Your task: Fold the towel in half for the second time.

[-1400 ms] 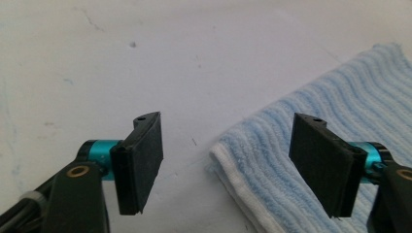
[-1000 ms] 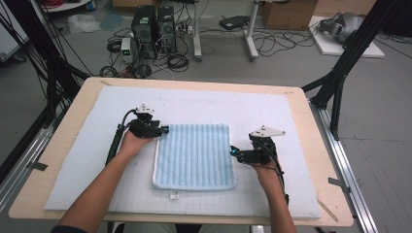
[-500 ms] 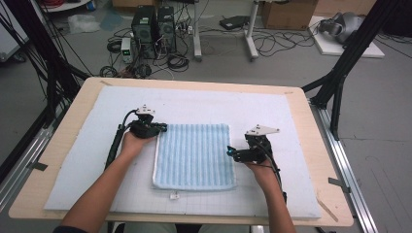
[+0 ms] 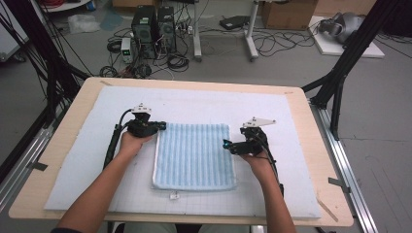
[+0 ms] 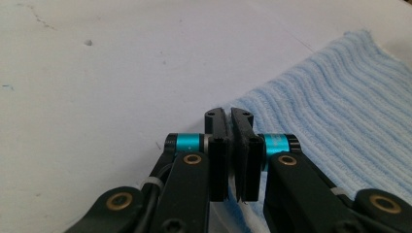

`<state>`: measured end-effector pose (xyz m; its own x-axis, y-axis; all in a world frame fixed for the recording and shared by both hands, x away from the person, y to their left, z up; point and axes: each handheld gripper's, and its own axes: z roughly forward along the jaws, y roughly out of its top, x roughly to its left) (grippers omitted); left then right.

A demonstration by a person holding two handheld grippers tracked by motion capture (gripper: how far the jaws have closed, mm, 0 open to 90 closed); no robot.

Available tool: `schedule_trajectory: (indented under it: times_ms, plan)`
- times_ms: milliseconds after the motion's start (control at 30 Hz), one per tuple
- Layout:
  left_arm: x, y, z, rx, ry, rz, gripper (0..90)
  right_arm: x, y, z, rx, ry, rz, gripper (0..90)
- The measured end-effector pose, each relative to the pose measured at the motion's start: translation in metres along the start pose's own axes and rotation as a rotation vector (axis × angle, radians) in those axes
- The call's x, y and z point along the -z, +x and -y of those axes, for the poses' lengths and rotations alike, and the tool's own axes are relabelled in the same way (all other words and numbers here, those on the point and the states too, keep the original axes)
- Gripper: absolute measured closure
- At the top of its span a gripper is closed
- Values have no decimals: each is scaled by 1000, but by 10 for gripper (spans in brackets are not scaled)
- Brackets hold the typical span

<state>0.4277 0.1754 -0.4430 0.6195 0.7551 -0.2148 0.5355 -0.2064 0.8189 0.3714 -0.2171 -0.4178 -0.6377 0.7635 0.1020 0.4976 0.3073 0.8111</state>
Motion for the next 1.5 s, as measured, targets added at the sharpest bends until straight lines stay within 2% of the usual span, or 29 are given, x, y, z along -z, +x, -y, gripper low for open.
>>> schedule_trajectory:
  times_ms: [67, 133, 300, 433, 533, 767, 967, 1000, 1033, 1067, 1167, 1233, 1400, 1500]
  plan:
    - [0, 0, 0, 0, -2, 1, 854, -3, -4, -5, 2, 7, 7, 118]
    - [1, 0, 0, 4, -3, 2, 854, -5, -8, -10, 3, 15, 4, 166]
    - [1, 1, 0, 11, -8, 4, 854, -9, -20, -18, -16, -1, 9, 240]
    - [0, 1, 1, 15, -6, 2, 853, -18, -30, -17, -44, 33, 20, 261]
    - [-1, 1, 2, 18, 3, -2, 854, -28, -34, -17, -50, 63, 24, 311]
    - [-2, 1, 2, 25, 6, -6, 853, -58, -32, -26, -9, 144, 33, 424]
    - [-3, 2, 3, 24, 16, -3, 854, -72, -29, -29, 7, 182, 32, 546]
    - [-3, 2, 3, 26, 17, -3, 854, -73, -29, -29, 5, 184, 35, 565]
    - [-3, 2, 3, 25, 17, -3, 854, -73, -29, -28, -19, 185, 33, 596]
    - [-3, 2, 3, 27, 15, -3, 854, -72, -30, -29, -29, 183, 31, 673]
    - [-3, 3, 2, 33, 2, -4, 855, -71, -28, -30, 1, 192, 35, 812]
    - [-2, 6, 1, 54, -15, -6, 858, -70, -27, -32, 23, 188, 49, 836]
    - [-2, 12, -13, 93, -60, -6, 860, -68, -30, -36, 10, 139, 83, 846]
    - [-3, 14, -23, 85, -90, -9, 860, -66, -31, -42, 13, 109, 106, 846]
